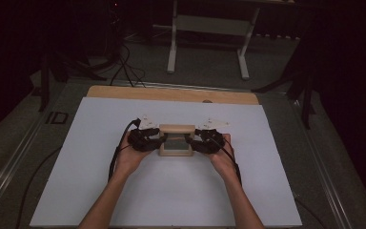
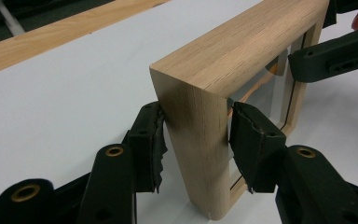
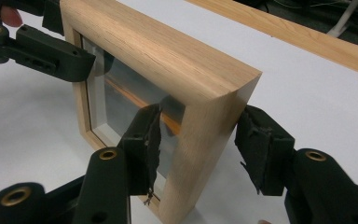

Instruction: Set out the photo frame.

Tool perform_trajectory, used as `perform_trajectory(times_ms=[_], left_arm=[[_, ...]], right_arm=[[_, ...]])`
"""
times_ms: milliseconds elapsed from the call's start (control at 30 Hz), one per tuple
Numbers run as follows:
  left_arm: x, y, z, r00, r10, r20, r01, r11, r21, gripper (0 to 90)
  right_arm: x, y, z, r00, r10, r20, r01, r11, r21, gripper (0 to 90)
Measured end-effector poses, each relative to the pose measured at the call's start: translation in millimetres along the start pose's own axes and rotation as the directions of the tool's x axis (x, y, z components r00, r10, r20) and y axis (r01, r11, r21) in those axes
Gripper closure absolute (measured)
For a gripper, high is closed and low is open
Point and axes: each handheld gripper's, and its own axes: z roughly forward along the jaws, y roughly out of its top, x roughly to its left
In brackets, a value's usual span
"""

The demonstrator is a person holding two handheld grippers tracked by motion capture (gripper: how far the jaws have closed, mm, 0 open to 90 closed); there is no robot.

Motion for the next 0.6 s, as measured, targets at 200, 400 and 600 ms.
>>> perform_trajectory(times_ms=[200, 400, 600], left_arm=[[2.5, 1.3, 2.3, 0.9999, -0.008, 0.008, 0.008, 1.0, 0.002, 54.5], [2.9, 1.3, 3.9, 0.9998, -0.02, 0.006, 0.02, 0.9998, 0.003, 53.6], [4.1, 0.8, 5.5, 0.9996, -0.028, 0.007, 0.028, 0.9996, 0.008, 52.5]], right_arm=[[-0.7, 0.4, 1.0, 1.0, 0.004, 0.005, -0.004, 1.0, 0.004, 50.0], [-2.1, 0.3, 2.7, 0.9999, 0.014, 0.004, -0.014, 1.0, 0.006, 49.9], [-3.0, 0.2, 2.5, 0.9998, 0.02, 0.0, -0.02, 1.0, 0.008, 49.0]])
